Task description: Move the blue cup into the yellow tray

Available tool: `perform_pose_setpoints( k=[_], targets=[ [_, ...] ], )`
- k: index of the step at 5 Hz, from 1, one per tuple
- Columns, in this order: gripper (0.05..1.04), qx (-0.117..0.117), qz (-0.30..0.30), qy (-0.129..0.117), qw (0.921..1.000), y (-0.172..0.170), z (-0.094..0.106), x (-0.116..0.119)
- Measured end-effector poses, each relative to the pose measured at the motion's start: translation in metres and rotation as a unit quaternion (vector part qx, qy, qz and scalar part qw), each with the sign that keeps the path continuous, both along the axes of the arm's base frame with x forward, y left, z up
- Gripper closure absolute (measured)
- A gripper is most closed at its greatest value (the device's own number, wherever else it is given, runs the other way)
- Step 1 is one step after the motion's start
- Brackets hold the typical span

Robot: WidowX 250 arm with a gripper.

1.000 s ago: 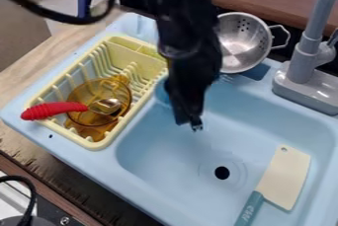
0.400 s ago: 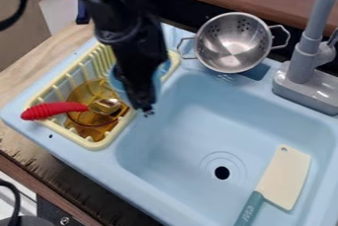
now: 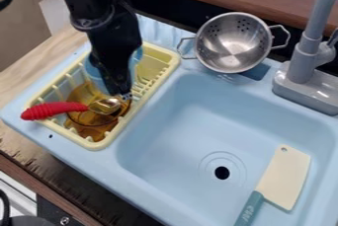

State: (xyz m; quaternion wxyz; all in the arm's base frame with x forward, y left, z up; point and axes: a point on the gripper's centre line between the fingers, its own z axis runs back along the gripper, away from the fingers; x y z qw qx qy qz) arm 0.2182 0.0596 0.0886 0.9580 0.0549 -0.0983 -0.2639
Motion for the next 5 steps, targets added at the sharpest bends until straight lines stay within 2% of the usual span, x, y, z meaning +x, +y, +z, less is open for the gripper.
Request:
perform_pose_setpoints(
  k=[1,2,4,5],
  targets=[
    [1.022,0.0,0.03,0.009,0.9995,0.014,-0.004,0.002],
    [1.022,-0.006,0.053,0.028,0.9982,0.023,-0.011,0.0],
    [1.022,-0.002,0.054,0.028,0.9981,0.026,-0.02,-0.005],
    [1.022,-0.012,0.082,0.024,0.9963,0.024,-0.023,-0.007]
  ],
)
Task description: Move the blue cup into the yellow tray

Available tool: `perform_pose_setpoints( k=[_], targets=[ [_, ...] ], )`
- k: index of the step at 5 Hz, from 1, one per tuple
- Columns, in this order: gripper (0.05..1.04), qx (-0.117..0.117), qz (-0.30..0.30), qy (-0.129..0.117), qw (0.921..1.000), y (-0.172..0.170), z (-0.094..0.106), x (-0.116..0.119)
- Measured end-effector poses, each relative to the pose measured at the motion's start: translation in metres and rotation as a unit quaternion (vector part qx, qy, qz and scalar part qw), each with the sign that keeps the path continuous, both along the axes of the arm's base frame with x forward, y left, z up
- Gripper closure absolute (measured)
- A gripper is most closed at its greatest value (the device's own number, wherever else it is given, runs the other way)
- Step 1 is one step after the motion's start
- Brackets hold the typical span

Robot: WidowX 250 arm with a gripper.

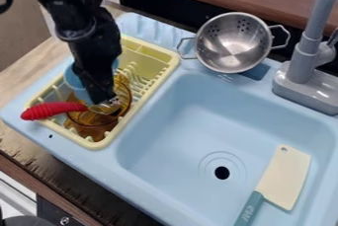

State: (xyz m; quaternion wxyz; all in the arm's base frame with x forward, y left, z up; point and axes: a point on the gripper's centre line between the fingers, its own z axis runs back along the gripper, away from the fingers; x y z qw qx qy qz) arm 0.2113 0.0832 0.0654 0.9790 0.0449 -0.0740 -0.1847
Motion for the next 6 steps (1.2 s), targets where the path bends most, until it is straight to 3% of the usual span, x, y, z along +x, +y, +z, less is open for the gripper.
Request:
perform_pose_setpoints(
  k=[1,2,5,6],
  targets=[
    [1.022,-0.02,0.043,-0.004,0.9989,-0.0084,-0.0018,-0.0036],
    [1.022,-0.048,0.1,0.017,0.9937,-0.0121,-0.0018,-0.0054],
    [1.006,-0.085,0.208,0.017,0.9742,-0.0132,-0.0009,-0.0041],
    [0.859,-0.11,0.229,0.041,0.9663,-0.0144,-0.0022,-0.0071]
  ],
)
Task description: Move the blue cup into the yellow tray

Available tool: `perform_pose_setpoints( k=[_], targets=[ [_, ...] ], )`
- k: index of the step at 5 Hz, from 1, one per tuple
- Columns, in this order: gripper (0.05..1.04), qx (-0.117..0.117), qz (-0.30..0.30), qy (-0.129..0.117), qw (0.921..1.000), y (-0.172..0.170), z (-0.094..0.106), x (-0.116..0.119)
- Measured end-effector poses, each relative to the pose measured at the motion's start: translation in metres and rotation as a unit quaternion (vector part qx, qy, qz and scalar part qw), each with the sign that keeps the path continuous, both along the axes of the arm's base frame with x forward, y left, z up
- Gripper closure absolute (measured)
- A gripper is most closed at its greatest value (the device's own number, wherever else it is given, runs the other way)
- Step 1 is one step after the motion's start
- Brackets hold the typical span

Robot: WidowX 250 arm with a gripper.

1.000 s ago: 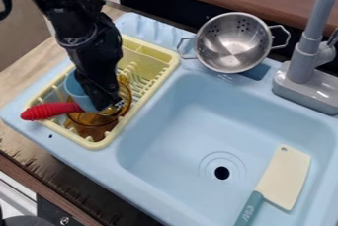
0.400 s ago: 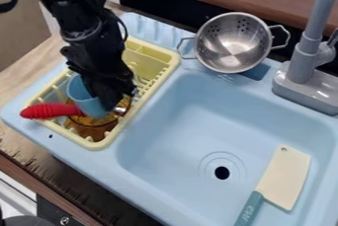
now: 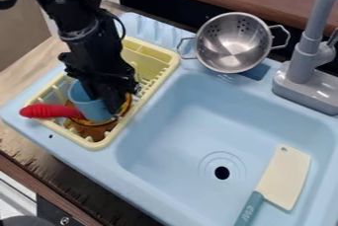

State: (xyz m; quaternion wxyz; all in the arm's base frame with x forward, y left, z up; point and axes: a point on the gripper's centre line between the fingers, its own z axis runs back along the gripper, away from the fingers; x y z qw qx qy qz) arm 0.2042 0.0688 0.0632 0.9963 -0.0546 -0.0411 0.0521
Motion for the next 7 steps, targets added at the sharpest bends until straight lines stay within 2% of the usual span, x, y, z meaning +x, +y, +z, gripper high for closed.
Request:
perform_pose_setpoints(
  k=[1,2,3,4,6,7],
  targets=[
    [0.613,-0.018,0.019,0.01,0.9996,0.004,0.001,-0.002],
    [0.291,-0.034,0.03,0.022,0.9987,0.006,0.005,-0.006],
    [0.091,-0.042,0.023,0.024,0.9986,0.006,0.006,-0.009],
    [0.087,-0.044,0.019,-0.006,0.9988,0.009,0.014,-0.006],
    [0.087,-0.035,0.039,-0.018,0.9985,0.02,0.012,0.01],
    [0.087,-0.028,0.014,-0.03,0.9991,0.018,0.013,0.014]
  ],
)
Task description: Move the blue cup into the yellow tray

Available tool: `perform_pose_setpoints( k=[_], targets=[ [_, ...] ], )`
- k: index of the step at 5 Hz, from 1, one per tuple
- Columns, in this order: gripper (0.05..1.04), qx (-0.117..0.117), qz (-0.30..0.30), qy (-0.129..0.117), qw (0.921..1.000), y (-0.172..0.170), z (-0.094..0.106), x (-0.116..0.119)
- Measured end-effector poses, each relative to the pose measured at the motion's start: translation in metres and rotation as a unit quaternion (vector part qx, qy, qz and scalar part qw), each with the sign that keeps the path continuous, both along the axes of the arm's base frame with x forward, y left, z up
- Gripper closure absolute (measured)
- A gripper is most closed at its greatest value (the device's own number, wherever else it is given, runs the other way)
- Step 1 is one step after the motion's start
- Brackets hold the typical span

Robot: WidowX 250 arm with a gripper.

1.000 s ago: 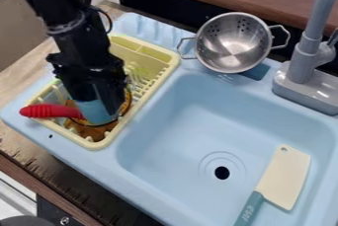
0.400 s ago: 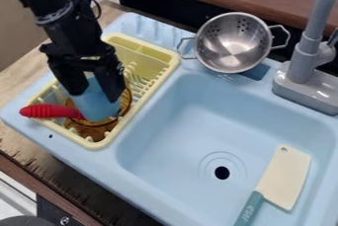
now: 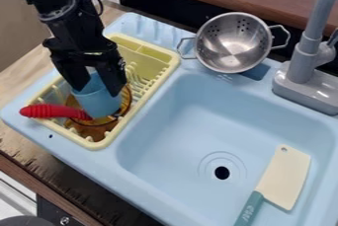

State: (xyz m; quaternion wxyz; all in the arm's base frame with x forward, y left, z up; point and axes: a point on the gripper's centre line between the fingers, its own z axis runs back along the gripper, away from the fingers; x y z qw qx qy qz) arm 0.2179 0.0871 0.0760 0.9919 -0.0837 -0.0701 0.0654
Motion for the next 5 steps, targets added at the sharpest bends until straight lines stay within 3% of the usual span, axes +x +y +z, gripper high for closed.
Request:
perform_pose_setpoints(
  k=[1,3,4,5],
  targets=[
    [0.087,0.015,-0.035,-0.034,0.9987,-0.005,0.014,-0.001],
    [0.087,0.014,-0.065,-0.039,0.997,-0.016,0.028,-0.003],
    [0.087,0.024,-0.08,-0.04,0.9957,-0.022,0.027,0.0],
    [0.087,0.052,-0.103,-0.048,0.9921,-0.034,0.02,0.002]
  ],
)
